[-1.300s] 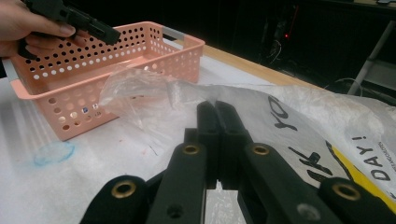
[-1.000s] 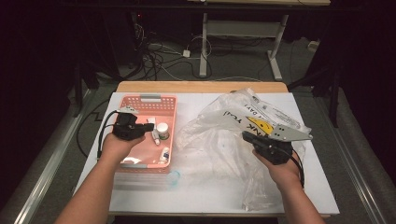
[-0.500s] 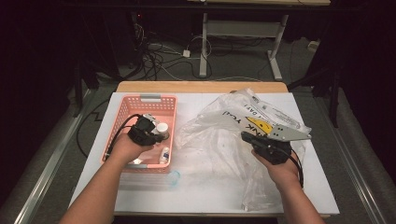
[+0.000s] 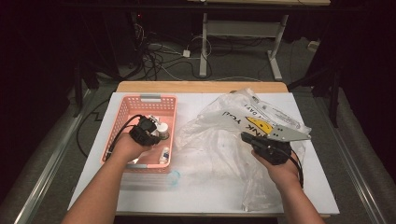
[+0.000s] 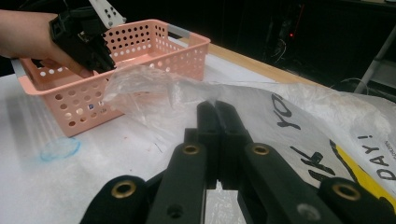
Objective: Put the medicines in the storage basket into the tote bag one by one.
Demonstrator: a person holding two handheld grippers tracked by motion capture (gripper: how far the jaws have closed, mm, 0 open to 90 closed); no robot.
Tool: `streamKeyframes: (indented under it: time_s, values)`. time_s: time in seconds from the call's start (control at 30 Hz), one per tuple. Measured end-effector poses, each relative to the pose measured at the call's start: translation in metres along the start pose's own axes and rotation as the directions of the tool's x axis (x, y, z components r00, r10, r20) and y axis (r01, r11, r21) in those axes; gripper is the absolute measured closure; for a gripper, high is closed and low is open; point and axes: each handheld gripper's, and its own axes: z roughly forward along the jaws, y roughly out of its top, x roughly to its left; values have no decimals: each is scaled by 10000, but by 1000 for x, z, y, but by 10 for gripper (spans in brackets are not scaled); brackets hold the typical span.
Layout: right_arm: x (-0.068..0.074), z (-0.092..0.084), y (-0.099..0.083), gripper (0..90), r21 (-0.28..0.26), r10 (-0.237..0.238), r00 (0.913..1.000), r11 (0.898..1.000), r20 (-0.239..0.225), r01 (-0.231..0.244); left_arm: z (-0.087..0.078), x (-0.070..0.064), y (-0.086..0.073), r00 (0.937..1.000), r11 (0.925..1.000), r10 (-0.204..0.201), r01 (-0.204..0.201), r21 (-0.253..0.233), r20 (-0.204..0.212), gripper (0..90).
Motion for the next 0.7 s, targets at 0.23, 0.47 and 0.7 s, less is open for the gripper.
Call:
streamKeyframes:
  time_s: [0.23, 0.47, 0.7]
  values:
    - [0, -1, 0, 900, -49, -28, 10000, 10000, -6, 28, -6, 15, -9, 9981, 9986, -494, 500, 170, -372, 879]
    - [0, -1, 0, 900, -53, -40, 10000, 10000, 18, 40, -15, 19, -12, 9975, 9963, -658, 644, -571, -241, 878]
    - [0, -1, 0, 900, -52, -28, 10000, 10000, 11, 28, -23, 28, -11, 9899, 9750, -1389, 1315, -1794, -292, 739]
